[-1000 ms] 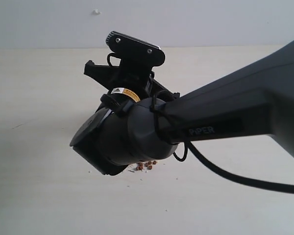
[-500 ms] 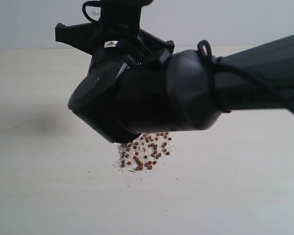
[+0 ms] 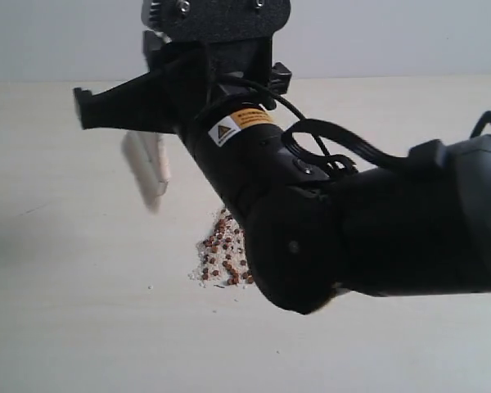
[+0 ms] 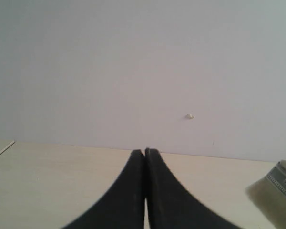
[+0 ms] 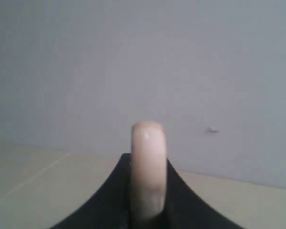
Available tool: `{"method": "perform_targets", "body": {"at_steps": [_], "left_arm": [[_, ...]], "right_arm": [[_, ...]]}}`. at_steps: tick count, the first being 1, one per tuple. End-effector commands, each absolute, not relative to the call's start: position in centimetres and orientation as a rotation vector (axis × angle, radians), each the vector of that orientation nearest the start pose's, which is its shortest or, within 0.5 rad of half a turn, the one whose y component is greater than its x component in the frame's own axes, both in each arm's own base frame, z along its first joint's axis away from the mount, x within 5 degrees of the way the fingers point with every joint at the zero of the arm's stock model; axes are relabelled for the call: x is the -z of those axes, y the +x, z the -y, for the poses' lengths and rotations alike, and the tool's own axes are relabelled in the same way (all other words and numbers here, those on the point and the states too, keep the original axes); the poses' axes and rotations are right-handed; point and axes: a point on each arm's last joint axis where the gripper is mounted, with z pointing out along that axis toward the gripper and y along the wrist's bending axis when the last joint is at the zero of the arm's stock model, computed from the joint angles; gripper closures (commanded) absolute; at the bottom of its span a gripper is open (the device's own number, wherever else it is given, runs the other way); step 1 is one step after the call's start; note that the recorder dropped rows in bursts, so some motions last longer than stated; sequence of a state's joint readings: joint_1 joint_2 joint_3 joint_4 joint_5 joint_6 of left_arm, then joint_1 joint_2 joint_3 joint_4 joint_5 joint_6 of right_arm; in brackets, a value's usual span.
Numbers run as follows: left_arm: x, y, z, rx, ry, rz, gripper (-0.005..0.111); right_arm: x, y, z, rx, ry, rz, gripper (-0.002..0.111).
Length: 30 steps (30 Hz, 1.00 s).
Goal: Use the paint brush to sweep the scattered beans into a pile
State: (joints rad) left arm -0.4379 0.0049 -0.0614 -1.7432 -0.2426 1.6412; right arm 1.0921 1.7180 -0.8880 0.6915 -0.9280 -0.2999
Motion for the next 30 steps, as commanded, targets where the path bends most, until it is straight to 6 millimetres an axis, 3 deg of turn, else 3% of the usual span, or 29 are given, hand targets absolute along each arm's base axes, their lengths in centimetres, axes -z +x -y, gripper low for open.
{"method": "perform_targets", "body": {"at_steps": [1, 5, 8, 17, 25, 30], "left_arm": [[-22.8, 5.5, 0.3, 0.271, 0.058, -1.476, 0.107], [-22.8, 5.5, 0.3, 0.271, 0.058, -1.476, 0.107], [-22.8, 5.5, 0.3, 0.271, 0.058, -1.476, 0.107], [-22.8, 5.5, 0.3, 0.271, 0.058, -1.476, 0.107], [-22.8, 5.5, 0.3, 0.271, 0.058, -1.476, 0.107], [-22.8, 5.5, 0.3, 0.271, 0.058, -1.476, 0.107]], "right_arm": [[-25.9, 18.3, -30.6, -0.75, -0.582, -1.469, 0.108], [-25.7, 17.5, -30.9, -0.792, -0.699, -1.457, 0.108], [-24.8, 17.2, -30.4, -0.82, -0.682, -1.479, 0.108], [-20.4, 17.1, -27.1, -0.954, -0.655, -1.54, 0.108], [-17.3, 19.3, -26.1, -1.027, -0.584, -1.697, 0.108], [-15.4, 21.9, -24.8, -0.961, -0.551, -1.811, 0.108]]}}
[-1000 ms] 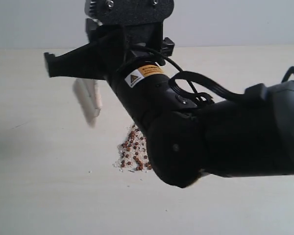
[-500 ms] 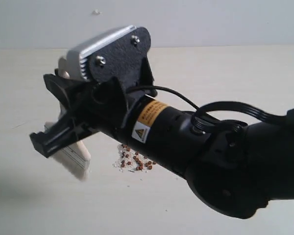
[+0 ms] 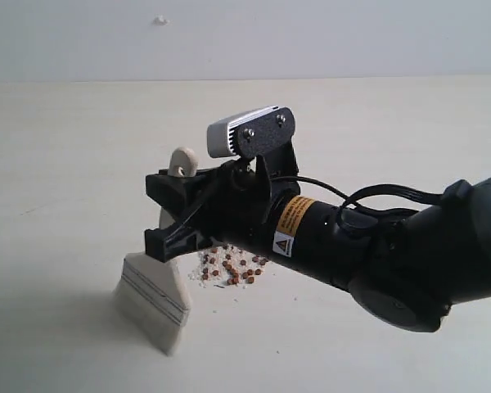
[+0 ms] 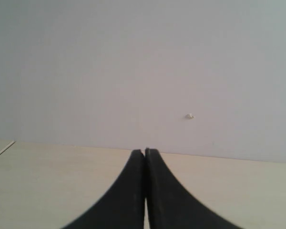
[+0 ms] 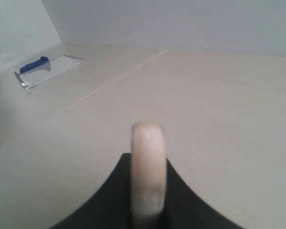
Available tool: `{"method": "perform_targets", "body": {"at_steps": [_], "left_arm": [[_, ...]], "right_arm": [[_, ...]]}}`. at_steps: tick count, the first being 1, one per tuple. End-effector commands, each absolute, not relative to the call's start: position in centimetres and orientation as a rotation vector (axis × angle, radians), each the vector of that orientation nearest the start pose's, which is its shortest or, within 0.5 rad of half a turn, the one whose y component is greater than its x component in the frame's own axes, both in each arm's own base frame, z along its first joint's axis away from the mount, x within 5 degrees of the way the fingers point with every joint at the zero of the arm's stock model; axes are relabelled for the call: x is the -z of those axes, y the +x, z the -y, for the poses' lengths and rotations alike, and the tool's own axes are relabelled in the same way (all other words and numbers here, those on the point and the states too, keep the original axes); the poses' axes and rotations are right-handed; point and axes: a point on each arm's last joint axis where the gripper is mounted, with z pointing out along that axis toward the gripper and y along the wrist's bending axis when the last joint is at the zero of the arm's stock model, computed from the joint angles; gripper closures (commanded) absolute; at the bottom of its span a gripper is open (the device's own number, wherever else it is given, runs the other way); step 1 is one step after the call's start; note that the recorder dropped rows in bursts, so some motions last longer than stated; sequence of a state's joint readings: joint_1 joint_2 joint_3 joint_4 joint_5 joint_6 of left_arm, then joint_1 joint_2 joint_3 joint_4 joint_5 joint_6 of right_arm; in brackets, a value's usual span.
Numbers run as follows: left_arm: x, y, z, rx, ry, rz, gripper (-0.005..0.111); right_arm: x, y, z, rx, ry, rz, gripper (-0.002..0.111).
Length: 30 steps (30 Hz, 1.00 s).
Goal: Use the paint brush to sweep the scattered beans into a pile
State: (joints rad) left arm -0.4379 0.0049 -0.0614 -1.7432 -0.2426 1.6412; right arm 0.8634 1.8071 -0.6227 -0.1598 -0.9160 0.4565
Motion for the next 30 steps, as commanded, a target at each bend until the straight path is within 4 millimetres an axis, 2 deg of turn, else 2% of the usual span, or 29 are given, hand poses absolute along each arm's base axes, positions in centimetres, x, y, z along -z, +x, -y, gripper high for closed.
{"method": "perform_targets", "body": {"at_steps": [1, 16, 25, 30], "left_arm": [[-22.8, 5.5, 0.3, 0.271, 0.058, -1.476, 0.107], [-22.8, 5.5, 0.3, 0.271, 0.058, -1.476, 0.107], [-22.8, 5.5, 0.3, 0.271, 0.058, -1.476, 0.107], [-22.8, 5.5, 0.3, 0.271, 0.058, -1.476, 0.107]], "right_arm": [[-15.3, 22.2, -24.6, -0.95, -0.547, -1.824, 0.108], [-16.7, 27.4, -23.7, -0.635, -0.63, -1.907, 0.108], [-17.0, 28.2, -23.3, -0.598, -0.586, -1.898, 0.108], [-17.6, 28.2, -23.6, -0.649, -0.578, -1.85, 0.108]]}}
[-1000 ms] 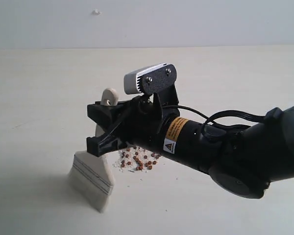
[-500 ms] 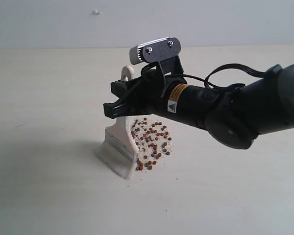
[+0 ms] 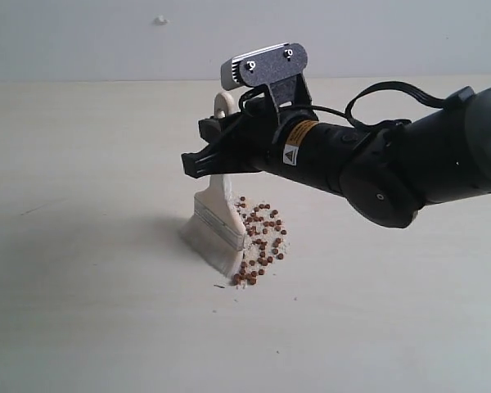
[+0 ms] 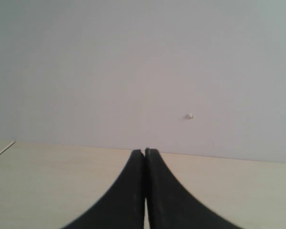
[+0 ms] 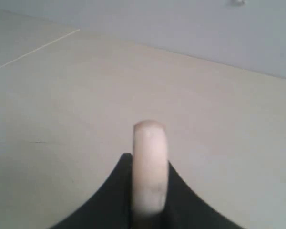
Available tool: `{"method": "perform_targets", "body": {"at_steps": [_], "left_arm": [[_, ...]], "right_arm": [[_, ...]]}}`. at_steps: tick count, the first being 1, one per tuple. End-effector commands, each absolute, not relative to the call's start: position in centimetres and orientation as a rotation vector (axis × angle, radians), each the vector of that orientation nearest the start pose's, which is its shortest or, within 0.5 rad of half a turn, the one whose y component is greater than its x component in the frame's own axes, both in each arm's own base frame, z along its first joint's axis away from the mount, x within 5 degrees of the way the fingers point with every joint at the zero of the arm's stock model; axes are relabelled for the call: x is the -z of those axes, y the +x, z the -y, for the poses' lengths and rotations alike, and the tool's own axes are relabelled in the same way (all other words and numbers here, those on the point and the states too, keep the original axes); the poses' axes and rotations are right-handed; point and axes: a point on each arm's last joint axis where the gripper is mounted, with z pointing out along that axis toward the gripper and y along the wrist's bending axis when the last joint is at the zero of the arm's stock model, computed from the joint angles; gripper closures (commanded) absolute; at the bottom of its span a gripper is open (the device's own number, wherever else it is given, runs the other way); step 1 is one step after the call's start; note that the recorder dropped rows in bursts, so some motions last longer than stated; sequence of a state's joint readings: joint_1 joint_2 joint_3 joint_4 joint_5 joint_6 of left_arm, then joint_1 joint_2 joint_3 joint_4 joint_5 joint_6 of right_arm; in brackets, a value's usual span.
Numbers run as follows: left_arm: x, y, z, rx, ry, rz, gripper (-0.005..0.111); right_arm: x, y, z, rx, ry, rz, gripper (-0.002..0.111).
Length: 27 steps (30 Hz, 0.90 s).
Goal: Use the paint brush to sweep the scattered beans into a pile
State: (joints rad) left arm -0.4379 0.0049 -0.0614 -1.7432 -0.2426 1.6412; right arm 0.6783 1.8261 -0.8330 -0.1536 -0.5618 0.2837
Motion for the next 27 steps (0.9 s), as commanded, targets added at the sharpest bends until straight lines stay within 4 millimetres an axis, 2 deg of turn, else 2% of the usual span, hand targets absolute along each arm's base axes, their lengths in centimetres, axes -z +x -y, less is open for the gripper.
{"method": "perform_targets", "body": {"at_steps": [1, 13, 18, 22, 27], "left_arm": [[-22.8, 5.5, 0.3, 0.271, 0.058, -1.476, 0.107], [-22.8, 5.5, 0.3, 0.271, 0.058, -1.476, 0.107], [-22.8, 5.5, 0.3, 0.271, 0.058, -1.476, 0.107], [-22.8, 5.5, 0.3, 0.271, 0.058, -1.476, 0.107], [-22.8, 5.5, 0.3, 0.271, 0.058, -1.476, 0.107]], "right_arm": [[-17.8, 28.1, -23.6, -0.657, -0.573, -1.842, 0.108], [-21.7, 26.5, -23.8, -0.82, -0.609, -1.77, 0.108], [-23.1, 25.0, -23.8, -0.868, -0.754, -1.764, 0.108], [-23.4, 24.0, -22.7, -0.918, -0.882, -1.776, 0.108], [-23.8, 22.3, -20.3, -1.214, -1.032, -1.587, 0.108]]}}
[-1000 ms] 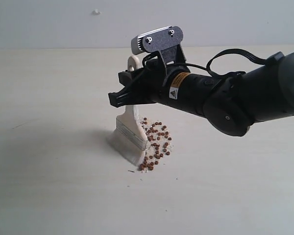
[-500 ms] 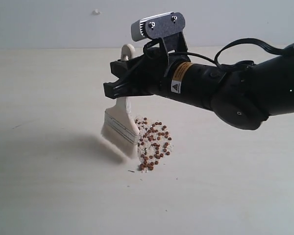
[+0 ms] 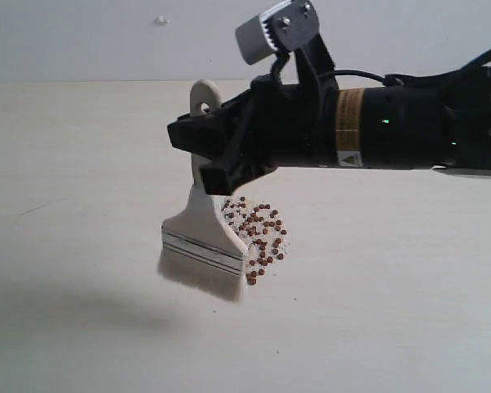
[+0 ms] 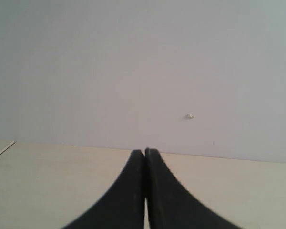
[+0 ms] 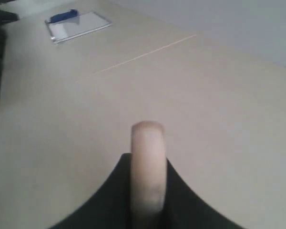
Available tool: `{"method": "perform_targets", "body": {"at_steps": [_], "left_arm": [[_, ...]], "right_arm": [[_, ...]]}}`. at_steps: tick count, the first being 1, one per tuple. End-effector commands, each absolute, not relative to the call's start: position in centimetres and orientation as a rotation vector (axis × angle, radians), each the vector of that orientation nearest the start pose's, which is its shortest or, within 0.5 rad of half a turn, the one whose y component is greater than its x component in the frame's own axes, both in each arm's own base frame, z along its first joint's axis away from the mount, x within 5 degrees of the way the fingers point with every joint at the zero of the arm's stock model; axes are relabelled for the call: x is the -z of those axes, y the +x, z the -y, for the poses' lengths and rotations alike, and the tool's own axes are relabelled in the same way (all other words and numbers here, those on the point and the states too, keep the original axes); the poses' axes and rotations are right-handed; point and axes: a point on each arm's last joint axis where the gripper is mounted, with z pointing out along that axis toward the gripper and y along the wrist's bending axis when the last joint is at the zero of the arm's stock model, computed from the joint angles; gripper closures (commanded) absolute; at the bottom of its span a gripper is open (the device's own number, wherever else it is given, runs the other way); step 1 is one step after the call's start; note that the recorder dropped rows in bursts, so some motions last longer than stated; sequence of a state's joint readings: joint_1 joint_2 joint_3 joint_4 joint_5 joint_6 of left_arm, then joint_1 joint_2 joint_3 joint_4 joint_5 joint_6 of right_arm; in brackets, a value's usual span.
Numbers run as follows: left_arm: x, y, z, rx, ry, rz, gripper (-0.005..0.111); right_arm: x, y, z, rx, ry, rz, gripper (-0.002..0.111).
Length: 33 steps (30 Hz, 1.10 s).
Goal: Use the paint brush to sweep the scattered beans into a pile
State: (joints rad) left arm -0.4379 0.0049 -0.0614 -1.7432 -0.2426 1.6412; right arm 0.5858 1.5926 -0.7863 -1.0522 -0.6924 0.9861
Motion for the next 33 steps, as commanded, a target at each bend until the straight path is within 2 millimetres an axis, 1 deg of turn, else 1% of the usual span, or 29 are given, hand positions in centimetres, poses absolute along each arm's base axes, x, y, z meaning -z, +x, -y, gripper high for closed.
{"method": "perform_targets", "body": {"at_steps": [1, 2, 4, 7, 12, 15, 19, 21, 23, 26, 27, 28, 33], "left_arm": [[-22.8, 5.5, 0.3, 0.271, 0.058, -1.476, 0.107], [-22.8, 5.5, 0.3, 0.271, 0.058, -1.476, 0.107], [-22.8, 5.5, 0.3, 0.271, 0.058, -1.476, 0.107], [-22.8, 5.5, 0.3, 0.271, 0.058, -1.476, 0.107], [-22.8, 5.5, 0.3, 0.271, 0.058, -1.476, 0.107], [-22.8, 5.5, 0.3, 0.271, 0.058, -1.476, 0.107], [-22.8, 5.5, 0.3, 0.271, 0.058, -1.476, 0.107], [-22.8, 5.5, 0.3, 0.271, 0.058, -1.476, 0.107], [-22.8, 5.5, 0.3, 0.271, 0.058, -1.476, 0.107], [-22.8, 5.5, 0.3, 0.271, 0.058, -1.476, 0.107], [-22.8, 5.5, 0.3, 0.271, 0.058, -1.476, 0.107], [-22.8, 5.5, 0.3, 0.271, 0.058, -1.476, 0.107], [-22.8, 5.5, 0.3, 0.271, 0.058, -1.476, 0.107]], "right_arm": [[-24.1, 22.0, -20.0, -1.28, -1.034, -1.539, 0.108], [-24.2, 21.8, -19.6, -1.322, -1.026, -1.51, 0.108], [-24.1, 21.6, -19.4, -1.361, -1.017, -1.517, 0.108], [-23.7, 21.3, -19.4, -1.404, -1.023, -1.594, 0.108], [-23.2, 20.6, -19.3, -1.528, -1.007, -1.753, 0.108], [-22.5, 20.2, -19.1, -1.479, -1.119, -1.789, 0.108], [-22.4, 19.9, -19.0, -1.485, -1.139, -1.832, 0.108], [-22.7, 19.8, -18.9, -1.445, -1.158, -1.83, 0.108], [-23.3, 19.6, -18.5, -1.383, -1.134, -1.845, 0.108], [-24.4, 19.2, -17.6, -1.233, -1.092, -1.862, 0.108], [-25.0, 18.9, -17.1, -1.167, -1.071, -1.853, 0.108], [-25.4, 18.5, -16.8, -1.137, -1.064, -1.841, 0.108], [-27.9, 16.1, -14.5, -1.041, -1.061, -1.715, 0.108]]}}
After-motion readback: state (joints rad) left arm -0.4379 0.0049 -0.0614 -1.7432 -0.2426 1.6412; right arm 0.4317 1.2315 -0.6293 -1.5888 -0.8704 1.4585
